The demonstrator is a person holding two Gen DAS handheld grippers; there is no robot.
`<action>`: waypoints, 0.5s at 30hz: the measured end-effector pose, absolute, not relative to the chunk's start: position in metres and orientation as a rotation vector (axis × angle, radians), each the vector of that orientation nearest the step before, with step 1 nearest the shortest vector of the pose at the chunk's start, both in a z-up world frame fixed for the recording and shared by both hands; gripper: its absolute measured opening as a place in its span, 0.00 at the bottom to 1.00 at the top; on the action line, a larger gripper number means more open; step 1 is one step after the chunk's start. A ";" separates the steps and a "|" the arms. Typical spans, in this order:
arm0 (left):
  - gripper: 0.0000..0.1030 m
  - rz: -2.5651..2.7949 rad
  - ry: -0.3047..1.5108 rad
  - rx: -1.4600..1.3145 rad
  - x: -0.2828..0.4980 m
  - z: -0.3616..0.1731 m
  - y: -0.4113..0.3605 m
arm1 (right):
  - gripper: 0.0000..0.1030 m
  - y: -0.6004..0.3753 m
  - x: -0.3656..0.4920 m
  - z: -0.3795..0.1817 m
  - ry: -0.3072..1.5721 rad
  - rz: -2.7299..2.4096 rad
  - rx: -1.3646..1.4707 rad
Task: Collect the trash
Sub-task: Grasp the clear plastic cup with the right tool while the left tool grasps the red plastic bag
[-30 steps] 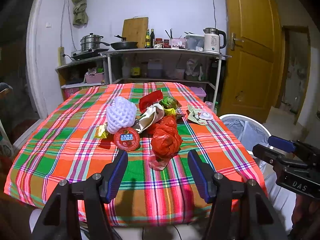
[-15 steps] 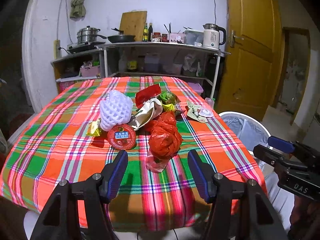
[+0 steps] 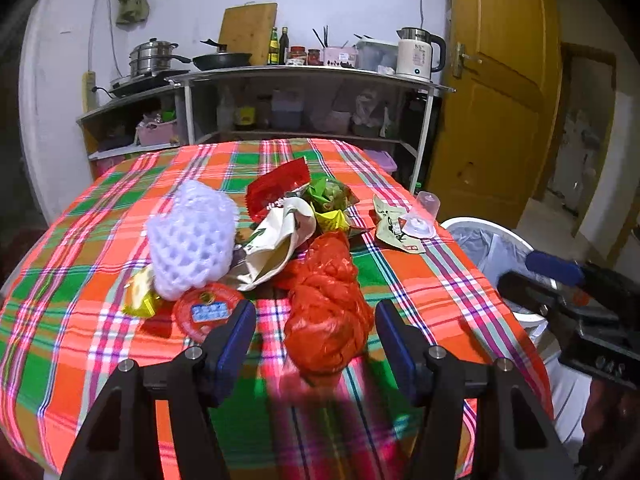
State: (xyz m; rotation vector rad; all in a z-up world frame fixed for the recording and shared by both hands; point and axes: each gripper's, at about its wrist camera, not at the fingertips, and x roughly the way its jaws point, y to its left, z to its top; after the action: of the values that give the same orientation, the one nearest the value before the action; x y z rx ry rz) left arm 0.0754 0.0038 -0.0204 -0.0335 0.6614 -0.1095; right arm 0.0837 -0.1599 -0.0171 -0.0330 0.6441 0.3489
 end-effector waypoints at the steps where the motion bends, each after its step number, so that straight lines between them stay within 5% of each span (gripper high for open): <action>1: 0.60 -0.114 0.666 -0.033 0.079 -0.022 0.003 | 0.60 -0.159 0.091 -0.017 0.648 0.351 -0.034; 8: 0.45 -0.142 0.695 -0.039 0.091 -0.033 0.002 | 0.60 -0.158 0.137 -0.016 0.666 0.355 -0.038; 15: 0.43 -0.154 0.695 -0.047 0.096 -0.035 0.003 | 0.60 -0.155 0.185 -0.020 0.722 0.352 -0.011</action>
State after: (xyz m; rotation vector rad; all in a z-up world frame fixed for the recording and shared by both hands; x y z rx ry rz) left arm 0.0958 0.0032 -0.0353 -0.0474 0.6948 -0.1545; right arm 0.1854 -0.1554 -0.0200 -0.0106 0.7216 0.3523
